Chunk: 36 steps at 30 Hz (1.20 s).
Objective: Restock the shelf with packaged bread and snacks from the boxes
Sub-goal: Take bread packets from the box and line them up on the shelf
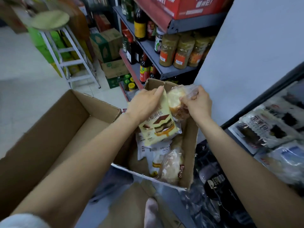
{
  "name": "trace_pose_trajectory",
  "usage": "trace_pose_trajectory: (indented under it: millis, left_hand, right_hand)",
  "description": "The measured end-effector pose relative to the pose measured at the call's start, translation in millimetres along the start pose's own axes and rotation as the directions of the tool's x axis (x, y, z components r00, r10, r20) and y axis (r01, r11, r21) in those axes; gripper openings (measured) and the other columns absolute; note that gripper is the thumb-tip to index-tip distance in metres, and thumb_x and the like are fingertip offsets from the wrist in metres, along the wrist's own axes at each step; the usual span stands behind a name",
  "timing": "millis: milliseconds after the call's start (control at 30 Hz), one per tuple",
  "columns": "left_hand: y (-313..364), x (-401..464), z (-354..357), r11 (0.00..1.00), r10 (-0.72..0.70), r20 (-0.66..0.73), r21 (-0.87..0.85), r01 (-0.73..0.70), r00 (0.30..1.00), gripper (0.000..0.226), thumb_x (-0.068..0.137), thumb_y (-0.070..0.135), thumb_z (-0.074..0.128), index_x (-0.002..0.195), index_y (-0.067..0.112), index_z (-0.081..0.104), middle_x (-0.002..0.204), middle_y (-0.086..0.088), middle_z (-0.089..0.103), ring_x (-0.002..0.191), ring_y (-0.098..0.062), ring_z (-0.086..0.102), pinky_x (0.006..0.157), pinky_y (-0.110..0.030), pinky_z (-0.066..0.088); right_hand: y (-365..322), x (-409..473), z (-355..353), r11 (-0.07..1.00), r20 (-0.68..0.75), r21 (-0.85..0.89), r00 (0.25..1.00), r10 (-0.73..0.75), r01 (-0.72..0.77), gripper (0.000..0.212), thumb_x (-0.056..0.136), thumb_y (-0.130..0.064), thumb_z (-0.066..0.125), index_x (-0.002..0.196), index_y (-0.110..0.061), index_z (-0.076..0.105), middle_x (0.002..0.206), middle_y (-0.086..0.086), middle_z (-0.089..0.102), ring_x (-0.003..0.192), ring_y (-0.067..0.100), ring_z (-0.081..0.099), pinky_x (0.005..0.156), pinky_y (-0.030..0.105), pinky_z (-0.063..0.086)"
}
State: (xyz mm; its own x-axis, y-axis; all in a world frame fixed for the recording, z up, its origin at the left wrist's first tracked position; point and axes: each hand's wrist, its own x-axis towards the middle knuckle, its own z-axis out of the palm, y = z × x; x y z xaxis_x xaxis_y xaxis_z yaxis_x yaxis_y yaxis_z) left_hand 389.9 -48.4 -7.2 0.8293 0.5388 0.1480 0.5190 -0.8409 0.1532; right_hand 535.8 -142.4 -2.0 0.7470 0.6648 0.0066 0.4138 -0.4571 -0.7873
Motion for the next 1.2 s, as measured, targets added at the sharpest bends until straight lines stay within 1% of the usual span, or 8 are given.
trace_pose_trajectory:
  millis: [67, 167, 400, 533, 700, 867, 1067, 1200]
  left_hand:
    - [11.6, -12.8, -30.4, 0.999, -0.034, -0.01, 0.031, 0.035, 0.999, 0.018, 0.097, 0.016, 0.039, 0.113, 0.009, 0.033, 0.066, -0.001, 0.04, 0.07, -0.033, 0.058, 0.056, -0.038, 0.04]
    - [27.3, -41.0, -72.2, 0.997, 0.029, 0.011, 0.078, -0.03, 1.0, 0.034, 0.099, 0.038, 0.039, 0.12, 0.012, 0.033, 0.066, -0.002, 0.047, 0.068, -0.033, 0.061, 0.054, -0.036, 0.042]
    - [82.8, -128.7, -163.4, 0.929, 0.251, -0.017, 0.283, -0.236, 0.968, 0.046, 0.098, 0.047, 0.036, 0.123, 0.008, 0.04, 0.092, -0.011, 0.065, 0.081, -0.032, 0.064, 0.06, -0.039, 0.046]
    - [146.5, -180.7, -210.9, 0.883, 0.35, 0.002, 0.333, -0.33, 0.937, 0.04, 0.099, 0.04, 0.039, 0.116, 0.007, 0.051, 0.1, -0.01, 0.066, 0.09, -0.032, 0.064, 0.062, -0.033, 0.039]
    - [227.2, -226.7, -253.4, 0.835, 0.503, -0.038, 0.28, -0.474, 0.864, 0.023, 0.097, 0.016, 0.038, 0.12, 0.015, 0.044, 0.086, -0.012, 0.061, 0.077, -0.032, 0.06, 0.056, -0.035, 0.036]
    - [320.8, -259.6, -280.7, 0.734, 0.675, -0.258, 0.139, -0.665, 0.691, 0.018, 0.099, 0.027, 0.035, 0.111, 0.019, 0.045, 0.09, -0.011, 0.066, 0.078, -0.032, 0.062, 0.058, -0.035, 0.04]
    - [442.2, -301.0, -285.6, 0.597, 0.747, -0.397, 0.045, -0.801, 0.534, 0.016, 0.099, 0.029, 0.037, 0.111, 0.022, 0.044, 0.078, -0.008, 0.063, 0.074, -0.033, 0.061, 0.056, -0.033, 0.035]
    - [530.1, -329.7, -282.1, 0.539, 0.769, -0.44, 0.054, -0.841, 0.464, 0.022, 0.099, 0.033, 0.035, 0.111, 0.02, 0.047, 0.094, -0.012, 0.068, 0.084, -0.036, 0.061, 0.06, -0.035, 0.034]
  right_hand:
    - [-15.5, -18.8, -10.6, 1.0, -0.01, 0.024, 1.0, -0.018, 0.018, 0.031, 0.08, -0.025, 0.07, 0.074, -0.019, 0.04, 0.072, -0.008, 0.049, 0.079, 0.019, 0.052, 0.064, 0.027, 0.034]
    - [-38.0, -57.2, -29.6, 0.995, -0.034, 0.03, 0.995, -0.092, 0.093, 0.018, 0.086, -0.023, 0.063, 0.082, -0.013, 0.049, 0.083, 0.002, 0.061, 0.085, 0.024, 0.061, 0.073, 0.036, 0.049]
    - [-93.9, -199.4, -100.1, 0.943, -0.213, -0.11, 0.919, -0.331, 0.314, 0.023, 0.094, -0.027, 0.052, 0.077, -0.012, 0.048, 0.069, -0.004, 0.059, 0.061, 0.009, 0.051, 0.056, 0.021, 0.033]
    - [-103.5, -278.0, -150.0, 0.957, -0.328, -0.072, 0.9, -0.289, 0.281, 0.03, 0.095, -0.028, 0.052, 0.079, -0.003, 0.053, 0.071, 0.009, 0.067, 0.066, 0.022, 0.06, 0.065, 0.033, 0.045]
    - [-103.2, -366.6, -231.3, 0.983, -0.587, -0.111, 0.788, -0.184, 0.147, 0.036, 0.094, -0.033, 0.053, 0.067, -0.011, 0.045, 0.061, -0.001, 0.047, 0.059, 0.013, 0.045, 0.053, 0.016, 0.031]
    - [-73.2, -442.4, -325.1, 0.994, -0.763, -0.029, 0.641, -0.088, 0.102, 0.041, 0.092, -0.043, 0.053, 0.081, -0.003, 0.051, 0.072, 0.007, 0.054, 0.072, 0.024, 0.053, 0.061, 0.03, 0.037]
    - [-2.5, -544.2, -428.4, 0.999, -0.575, 0.042, 0.818, 0.031, -0.009, 0.06, 0.082, -0.036, 0.069, 0.131, -0.021, 0.039, 0.133, 0.0, 0.034, 0.127, 0.015, 0.033, 0.101, 0.029, 0.031]
    - [37.9, -611.3, -497.2, 0.994, -0.485, 0.0, 0.869, 0.098, -0.112, 0.091, 0.071, -0.027, 0.08, 0.143, -0.022, 0.025, 0.13, -0.008, 0.036, 0.123, 0.008, 0.033, 0.093, 0.022, 0.031]
